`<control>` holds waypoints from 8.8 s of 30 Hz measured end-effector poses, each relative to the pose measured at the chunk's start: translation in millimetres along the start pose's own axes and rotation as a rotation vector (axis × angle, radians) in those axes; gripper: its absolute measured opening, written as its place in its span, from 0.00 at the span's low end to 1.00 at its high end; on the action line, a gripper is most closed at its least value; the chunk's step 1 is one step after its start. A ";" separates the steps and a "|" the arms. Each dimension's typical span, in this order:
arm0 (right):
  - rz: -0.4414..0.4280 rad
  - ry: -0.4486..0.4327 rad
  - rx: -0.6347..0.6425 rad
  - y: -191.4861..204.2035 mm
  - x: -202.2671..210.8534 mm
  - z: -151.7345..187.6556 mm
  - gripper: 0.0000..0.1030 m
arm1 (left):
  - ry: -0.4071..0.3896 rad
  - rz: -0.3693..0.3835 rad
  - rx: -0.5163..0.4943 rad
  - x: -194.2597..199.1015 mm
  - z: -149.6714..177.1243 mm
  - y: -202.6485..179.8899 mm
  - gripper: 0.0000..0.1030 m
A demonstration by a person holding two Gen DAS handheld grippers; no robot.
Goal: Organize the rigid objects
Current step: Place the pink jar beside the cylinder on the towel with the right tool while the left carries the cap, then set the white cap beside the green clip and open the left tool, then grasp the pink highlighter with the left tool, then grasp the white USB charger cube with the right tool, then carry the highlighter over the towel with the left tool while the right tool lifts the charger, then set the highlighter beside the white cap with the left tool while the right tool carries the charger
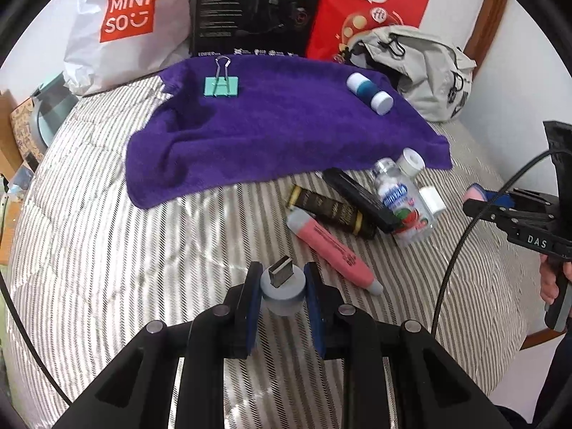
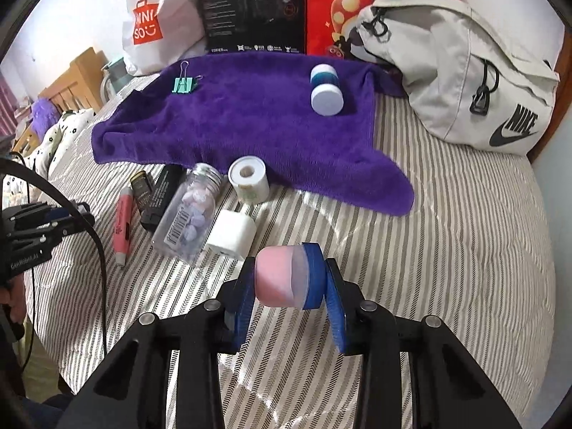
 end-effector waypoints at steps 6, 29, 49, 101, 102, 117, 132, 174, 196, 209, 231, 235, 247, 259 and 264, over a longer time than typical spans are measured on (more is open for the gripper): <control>-0.024 -0.013 0.015 2.7 6.1 -8.5 0.35 | -0.021 0.003 0.015 6.5 -15.4 6.2 0.22; -0.041 -0.084 0.001 -21.3 -15.2 -99.4 0.35 | -0.085 -0.027 0.054 -2.3 -102.8 36.8 0.22; 0.034 0.010 0.015 -43.0 -98.5 -125.8 0.36 | -0.017 -0.029 0.050 -65.2 -148.9 40.5 0.22; -0.032 -0.070 -0.127 -22.2 28.2 -30.9 0.55 | 0.008 -0.066 -0.019 -14.6 -79.4 5.3 0.57; -0.028 -0.070 -0.123 -20.7 29.4 -28.7 0.55 | 0.016 -0.068 -0.019 -13.7 -74.1 1.8 0.57; -0.009 -0.045 -0.098 -2.6 38.9 2.5 0.55 | 0.067 -0.152 -0.095 -21.5 -6.9 -35.9 0.60; -0.054 -0.029 -0.120 3.6 16.1 -1.9 0.56 | 0.029 -0.089 -0.046 -20.0 -8.6 -28.5 0.25; -0.025 -0.021 -0.089 -16.1 -37.3 -8.4 0.27 | 0.037 -0.083 -0.036 -21.1 -6.1 -1.1 0.15; -0.043 -0.104 -0.071 -23.1 14.8 -40.0 0.27 | -0.021 -0.045 0.030 3.2 -52.1 26.2 0.15; -0.063 -0.118 -0.035 -17.3 15.4 -66.2 0.27 | -0.022 -0.056 0.050 -30.4 -102.1 39.7 0.15; -0.060 -0.072 -0.055 -33.8 -3.0 -76.8 0.27 | 0.053 -0.136 0.013 -112.0 -137.4 33.7 0.15; -0.065 -0.064 -0.058 -34.7 -7.2 -80.2 0.27 | 0.047 -0.186 -0.037 -112.5 -135.6 27.6 0.16; -0.096 0.000 -0.041 -28.4 -41.2 -95.7 0.27 | 0.070 -0.204 -0.095 -96.7 -120.8 14.7 0.47; -0.069 0.068 -0.055 -35.3 -73.7 -101.0 0.27 | -0.023 -0.195 -0.036 -27.0 -101.3 32.7 0.69; -0.048 0.079 -0.033 -31.3 -77.7 -101.4 0.27 | -0.031 -0.152 0.029 -7.9 -93.2 47.7 0.71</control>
Point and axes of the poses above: each gripper's, at about its wrist camera, not at the fingertips, and x roughly against the way its jaws point, y to its left, z to its underside, the point moved 4 cm from there along -x, roughly the way its jaws point, and after that the axes turned 12 degrees about -z, right-handed, at the moved point
